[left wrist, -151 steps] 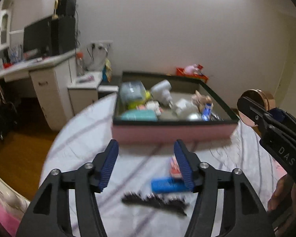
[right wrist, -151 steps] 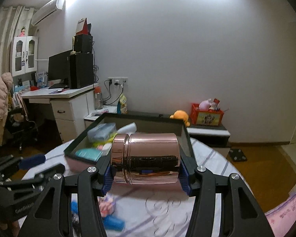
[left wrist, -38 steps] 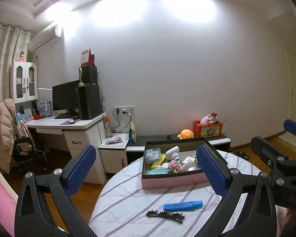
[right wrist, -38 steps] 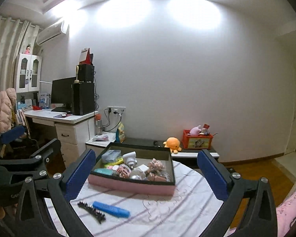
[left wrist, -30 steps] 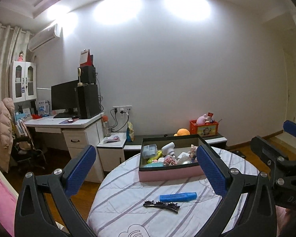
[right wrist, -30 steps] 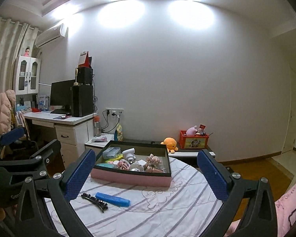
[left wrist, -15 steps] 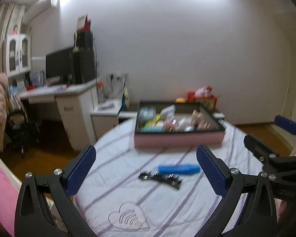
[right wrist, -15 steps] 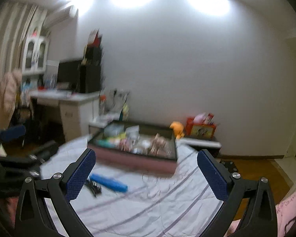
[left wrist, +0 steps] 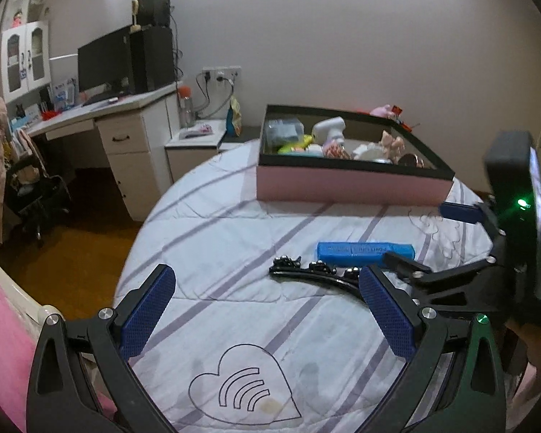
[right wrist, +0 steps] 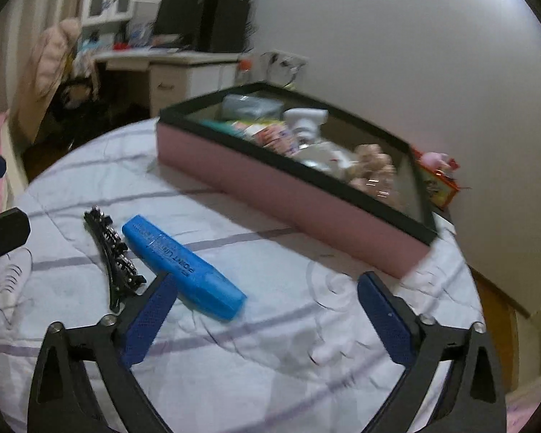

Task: Organize rigid objects
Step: 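Grasp the blue highlighter with the right gripper while the left reaches the hair clip, then grasp the black hair clip with the left gripper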

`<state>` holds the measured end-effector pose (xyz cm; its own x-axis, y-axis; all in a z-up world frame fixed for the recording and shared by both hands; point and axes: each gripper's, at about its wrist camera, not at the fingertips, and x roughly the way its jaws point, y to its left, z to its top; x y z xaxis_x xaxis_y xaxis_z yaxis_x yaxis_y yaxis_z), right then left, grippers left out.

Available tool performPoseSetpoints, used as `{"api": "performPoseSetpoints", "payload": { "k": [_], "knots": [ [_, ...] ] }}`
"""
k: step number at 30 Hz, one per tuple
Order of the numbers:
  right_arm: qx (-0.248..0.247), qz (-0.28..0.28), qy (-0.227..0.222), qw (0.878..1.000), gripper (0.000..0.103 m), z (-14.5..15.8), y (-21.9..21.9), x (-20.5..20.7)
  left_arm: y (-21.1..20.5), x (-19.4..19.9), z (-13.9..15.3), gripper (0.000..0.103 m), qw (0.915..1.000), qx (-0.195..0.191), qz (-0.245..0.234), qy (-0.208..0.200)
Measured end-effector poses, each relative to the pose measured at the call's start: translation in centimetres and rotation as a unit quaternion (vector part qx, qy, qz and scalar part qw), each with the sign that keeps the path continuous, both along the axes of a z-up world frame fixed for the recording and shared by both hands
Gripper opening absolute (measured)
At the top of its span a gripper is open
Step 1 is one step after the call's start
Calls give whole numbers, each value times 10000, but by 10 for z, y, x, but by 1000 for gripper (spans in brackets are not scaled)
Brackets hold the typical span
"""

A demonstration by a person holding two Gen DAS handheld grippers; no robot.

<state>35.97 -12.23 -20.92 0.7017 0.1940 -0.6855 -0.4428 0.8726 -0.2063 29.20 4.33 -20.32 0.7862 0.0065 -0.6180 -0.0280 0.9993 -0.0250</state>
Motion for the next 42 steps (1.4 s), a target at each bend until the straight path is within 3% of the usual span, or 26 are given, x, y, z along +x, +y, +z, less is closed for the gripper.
{"api": "performPoseSetpoints", "payload": {
  "k": [3, 5, 7, 10, 12, 17, 20, 24, 29, 34, 42],
  "knots": [
    [23, 349, 303, 9989, 95, -8, 10, 10, 0, 5, -4, 103, 10000, 15, -43, 88],
    [7, 465, 392, 9982, 80, -9, 14, 15, 1, 7, -6, 103, 9999, 24, -49, 147],
    [29, 562, 471, 9973, 41, -10, 17, 16, 1, 9, -9, 103, 9998, 24, -64, 199],
    [5, 610, 567, 9965, 29, -13, 20, 13, -1, 12, -13, 103, 9994, -33, -105, 321],
    [16, 388, 573, 9976, 28, -12, 17, 11, -5, 15, -16, 103, 9990, -43, -141, 430],
    [22, -814, 443, 9957, 28, -10, -20, -7, -24, 31, -25, 103, 9968, -124, -134, 777],
    [211, -1083, 479, 9927, 28, -8, -41, -18, -38, 46, -32, 103, 9944, -142, -28, 1044],
    [373, -1163, 515, 9912, 28, -6, -56, -26, -52, 64, -46, 103, 9897, -92, 167, 1417],
    [493, -1098, 636, 9907, 28, -8, -60, -20, -38, 60, -43, 102, 9904, -221, 216, 1347],
    [480, -1014, 654, 9915, 28, -8, -55, -16, -5, 38, -44, 103, 9895, 123, 557, 1329],
    [479, -1015, 629, 9917, 28, -8, -47, -24, 20, 38, -40, 103, 9903, -66, 579, 1263]
  ]
}}
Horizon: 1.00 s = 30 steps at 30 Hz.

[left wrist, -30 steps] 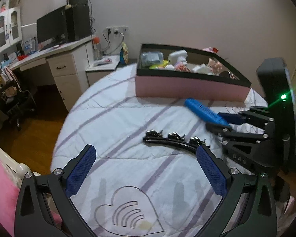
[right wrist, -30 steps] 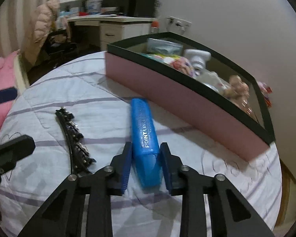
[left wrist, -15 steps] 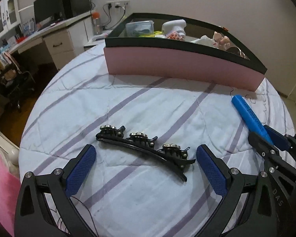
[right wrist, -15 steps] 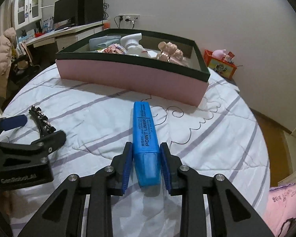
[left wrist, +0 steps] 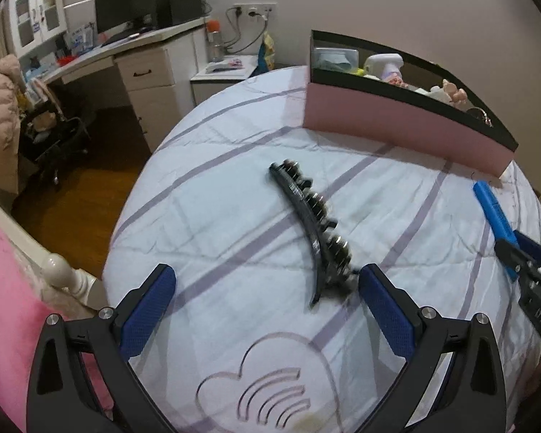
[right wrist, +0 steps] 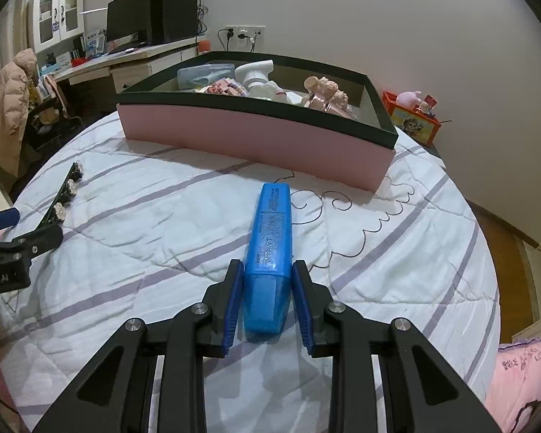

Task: Organize rigid objects
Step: 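Grasp the black hair clip with the left gripper, then carry the hair clip and highlighter over the pink box and release both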

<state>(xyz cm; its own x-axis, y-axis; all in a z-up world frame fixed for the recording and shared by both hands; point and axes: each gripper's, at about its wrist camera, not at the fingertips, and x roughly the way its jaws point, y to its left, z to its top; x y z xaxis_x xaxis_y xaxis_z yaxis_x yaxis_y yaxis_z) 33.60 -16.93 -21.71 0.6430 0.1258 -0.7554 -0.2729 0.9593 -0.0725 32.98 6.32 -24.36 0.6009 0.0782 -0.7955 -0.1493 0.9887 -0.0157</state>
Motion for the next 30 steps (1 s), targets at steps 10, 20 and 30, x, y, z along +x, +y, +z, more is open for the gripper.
{"api": "performPoseSetpoints", "payload": {
  "k": [10, 20, 30],
  "knots": [
    [91, -15, 98, 9999, 28, -2, -4, 10, -21, 33, 3, 32, 9974, 234, -673, -143],
    [289, 13, 186, 9994, 28, -4, -5, 23, -34, 20, 6, 19, 9906, -53, -1338, -274],
    [194, 70, 195, 9996, 27, -5, 1, 30, -40, 19, 5, 19, 9894, -80, -1421, -293]
  ]
}}
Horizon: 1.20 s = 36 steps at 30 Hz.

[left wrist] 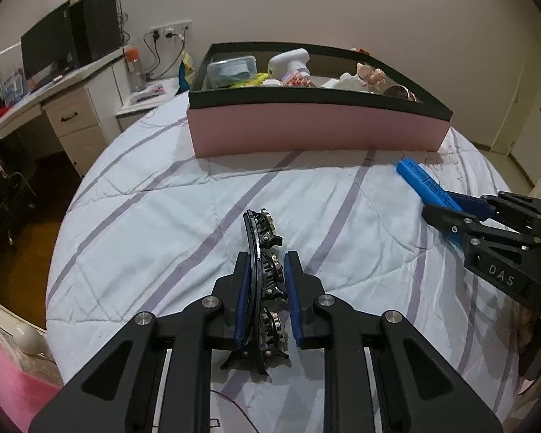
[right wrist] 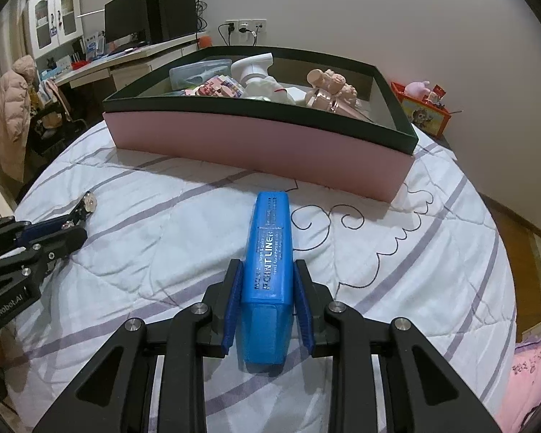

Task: Organize rigid objects
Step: 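Carry the hair clip and highlighter over the pink box and release both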

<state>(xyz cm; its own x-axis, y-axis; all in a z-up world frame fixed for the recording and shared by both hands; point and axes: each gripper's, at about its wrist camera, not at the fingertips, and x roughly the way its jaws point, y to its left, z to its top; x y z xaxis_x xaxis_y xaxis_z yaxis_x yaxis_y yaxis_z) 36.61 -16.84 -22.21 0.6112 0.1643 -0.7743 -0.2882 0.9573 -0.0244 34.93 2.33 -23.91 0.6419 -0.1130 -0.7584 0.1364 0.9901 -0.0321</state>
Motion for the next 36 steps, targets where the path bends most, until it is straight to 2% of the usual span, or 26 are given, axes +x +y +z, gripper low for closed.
{"api": "performPoseSetpoints", "payload": {
  "k": [3, 10, 15, 18, 21, 29, 36],
  "knots": [
    [-90, -52, -210, 9997, 27, 5, 2, -8, 0, -4, 3, 19, 9999, -7, 28, -109],
    [495, -387, -810, 9947, 27, 34, -11, -41, 1, -25, 42, 19, 9967, -304, 110, -743],
    [738, -486, -1504, 9847, 27, 73, -9, -73, -14, -49, 91, 19, 9883, -310, 77, -1490],
    [696, -542, -1976, 9763, 27, 99, -3, -87, -25, -61, 111, 19, 9825, -164, 75, -1852],
    [705, -552, -2203, 9713, 27, 118, 1, -95, -35, -69, 128, 19, 9762, 11, 100, -2165],
    [710, -628, -2631, 9601, 27, 149, 6, -111, -47, -83, 156, 19, 9655, 238, 112, -2592],
    [618, -633, -2858, 9542, 27, 163, 13, -116, -51, -89, 170, 19, 9583, 331, 170, -2834]
  ]
}}
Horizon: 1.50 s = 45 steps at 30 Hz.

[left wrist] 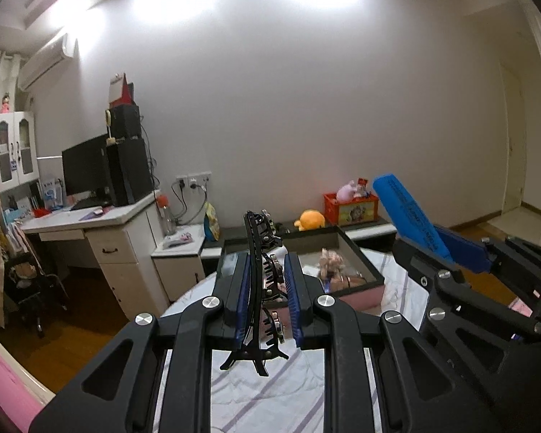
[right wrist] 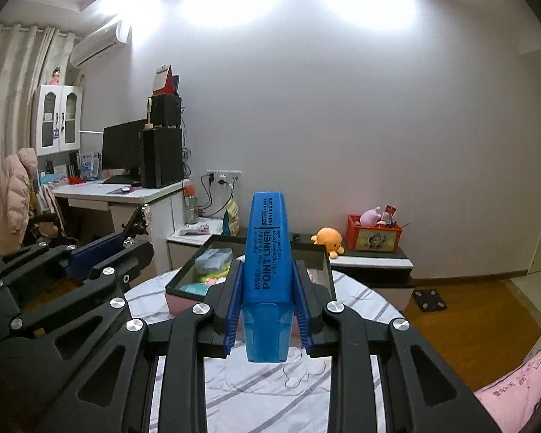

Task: Organize rigid objects
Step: 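Carry the hair clip and highlighter over the pink box and release both, then withdraw both tools from the pink box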

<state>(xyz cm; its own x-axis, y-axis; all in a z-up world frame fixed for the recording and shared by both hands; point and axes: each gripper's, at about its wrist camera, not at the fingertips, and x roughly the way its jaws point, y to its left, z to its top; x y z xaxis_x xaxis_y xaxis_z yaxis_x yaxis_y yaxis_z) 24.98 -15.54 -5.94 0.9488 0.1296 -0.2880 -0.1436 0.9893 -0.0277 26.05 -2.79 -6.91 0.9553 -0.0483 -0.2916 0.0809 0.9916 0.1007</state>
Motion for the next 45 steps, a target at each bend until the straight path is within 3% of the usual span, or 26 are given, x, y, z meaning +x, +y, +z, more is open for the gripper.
{"api": "performPoseSetpoints", "payload": {
  "k": [14, 22, 28, 30, 35, 39, 43, 45],
  "knots": [
    [-47, -87, -298, 9995, 27, 10, -1, 22, -12, 22, 16, 19, 9979, 152, -159, -608],
    [-132, -154, -257, 9995, 27, 7, -3, 63, -17, 71, 8, 19, 9979, 287, -159, -555],
    [-285, -187, 5, 9994, 27, -8, -3, 115, -18, 131, -11, 19, 9991, 332, -271, -68],
    [-332, -180, 189, 9991, 27, -16, -4, 134, -19, 158, -24, 20, 9984, 297, -342, 341],
    [-449, -165, 927, 9945, 27, -55, 2, 189, -21, 219, -76, 21, 9899, 289, -343, 1344],
    [-466, -92, 1447, 9883, 28, -88, 2, 216, -18, 237, -101, 22, 9841, 186, -321, 1736],
    [-319, 22, 1543, 9875, 29, -93, -1, 221, -16, 234, -98, 40, 9845, 221, -227, 1723],
    [-237, -28, 1412, 9897, 34, -87, -5, 216, -10, 226, -89, 56, 9868, 245, -68, 1599]
  ]
}}
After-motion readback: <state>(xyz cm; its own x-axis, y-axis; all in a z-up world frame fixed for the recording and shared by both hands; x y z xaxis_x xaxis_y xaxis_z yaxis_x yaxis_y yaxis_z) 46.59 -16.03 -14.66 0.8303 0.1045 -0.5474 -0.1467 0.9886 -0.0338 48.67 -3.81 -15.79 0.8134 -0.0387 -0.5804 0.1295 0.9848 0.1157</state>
